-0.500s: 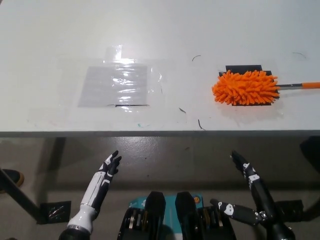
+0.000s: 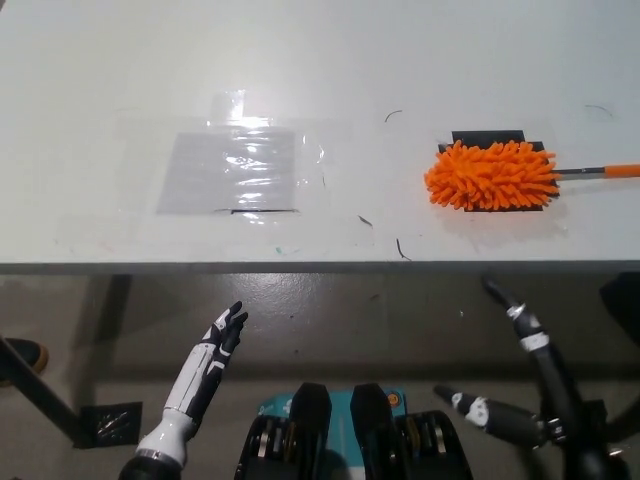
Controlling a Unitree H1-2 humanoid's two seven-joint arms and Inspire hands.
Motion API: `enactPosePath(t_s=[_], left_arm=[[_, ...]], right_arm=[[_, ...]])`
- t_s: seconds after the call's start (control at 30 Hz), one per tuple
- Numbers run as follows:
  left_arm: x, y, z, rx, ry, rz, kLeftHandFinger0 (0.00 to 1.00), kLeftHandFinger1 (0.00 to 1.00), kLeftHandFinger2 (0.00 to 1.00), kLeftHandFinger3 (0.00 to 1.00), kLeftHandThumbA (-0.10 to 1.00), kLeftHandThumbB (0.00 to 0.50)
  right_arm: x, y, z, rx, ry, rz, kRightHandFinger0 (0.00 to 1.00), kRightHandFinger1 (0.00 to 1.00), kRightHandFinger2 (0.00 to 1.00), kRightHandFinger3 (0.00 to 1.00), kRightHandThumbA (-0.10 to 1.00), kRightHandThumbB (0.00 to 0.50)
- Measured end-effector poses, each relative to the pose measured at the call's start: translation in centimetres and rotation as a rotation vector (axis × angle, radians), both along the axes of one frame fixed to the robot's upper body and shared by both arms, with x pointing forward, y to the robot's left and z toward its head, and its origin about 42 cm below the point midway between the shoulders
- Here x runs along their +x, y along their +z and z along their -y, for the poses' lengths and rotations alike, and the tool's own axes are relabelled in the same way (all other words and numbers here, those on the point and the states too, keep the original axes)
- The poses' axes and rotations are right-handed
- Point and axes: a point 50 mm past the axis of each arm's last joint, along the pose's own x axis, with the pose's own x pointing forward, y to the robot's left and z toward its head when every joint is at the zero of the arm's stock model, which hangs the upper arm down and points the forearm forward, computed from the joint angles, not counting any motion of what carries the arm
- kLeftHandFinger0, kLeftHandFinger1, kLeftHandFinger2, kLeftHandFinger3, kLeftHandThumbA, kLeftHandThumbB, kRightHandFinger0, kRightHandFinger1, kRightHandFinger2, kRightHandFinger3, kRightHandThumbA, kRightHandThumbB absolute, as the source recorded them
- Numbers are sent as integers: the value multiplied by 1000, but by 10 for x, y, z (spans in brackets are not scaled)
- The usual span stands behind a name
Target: The robot uses it right hand to pick up an extended orange duster kept in the middle of the desk and presses its handle against the desk to collapse it
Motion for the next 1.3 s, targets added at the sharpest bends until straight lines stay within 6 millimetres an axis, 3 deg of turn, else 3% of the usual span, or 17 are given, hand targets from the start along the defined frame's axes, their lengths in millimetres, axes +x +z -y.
enactPosePath(t_s=[0.03, 0.2, 0.23, 0.4, 0.47, 0.5, 0.8, 0.87, 0.93, 1.07, 1.17, 1.3], left_arm=[[0, 0, 0, 1, 0, 0, 1000, 1000, 1000, 1000, 1000, 500], [0, 1, -1, 9, -2, 6, 1000, 1000, 1000, 1000, 1000, 500], [0, 2, -1, 10, -3, 7, 1000, 1000, 1000, 1000, 1000, 500], [1, 2, -2, 13, -2, 10, 1000, 1000, 1000, 1000, 1000, 500], [3, 3, -2, 13, -3, 13, 1000, 1000, 1000, 1000, 1000, 500], [2, 3, -3, 14, -2, 12, 1000, 1000, 1000, 1000, 1000, 500], [2, 3, -3, 14, -2, 9, 1000, 1000, 1000, 1000, 1000, 500], [2, 3, -3, 15, -1, 9, 1000, 1000, 1000, 1000, 1000, 500], [3, 3, -4, 16, -2, 11, 1000, 1000, 1000, 1000, 1000, 500], [3, 3, -5, 19, -1, 12, 1000, 1000, 1000, 1000, 1000, 500], [3, 4, -6, 21, -1, 12, 1000, 1000, 1000, 1000, 1000, 500], [3, 3, -7, 23, 1, 12, 1000, 1000, 1000, 1000, 1000, 500]], right_arm=[[-1, 12, 3, -22, -3, 34, 1000, 1000, 1000, 1000, 1000, 307], [6, 63, 12, -119, -15, 164, 1000, 1000, 1000, 1000, 1000, 292], [8, 69, 13, -131, -17, 175, 1000, 1000, 1000, 1000, 915, 248], [33, 98, 13, -196, -6, 186, 1000, 1000, 1000, 1000, 948, 249], [42, 111, 13, -219, -3, 197, 1000, 1000, 1000, 1000, 935, 230], [46, 115, 13, -230, 0, 189, 1000, 1000, 1000, 1000, 877, 212], [85, 154, 8, -331, 17, 106, 1000, 1000, 1000, 1000, 887, 212], [98, 162, 5, -360, 23, 78, 1000, 1000, 1000, 1000, 835, 222], [119, 165, 4, -390, 20, 15, 1000, 1000, 1000, 1000, 838, 222], [141, 170, 4, -425, 13, -64, 1000, 1000, 1000, 1000, 898, 219], [169, 160, 2, -469, 7, -168, 1000, 1000, 1000, 1000, 904, 215], [186, 153, 0, -504, 1, -228, 1000, 1000, 1000, 1000, 863, 202]])
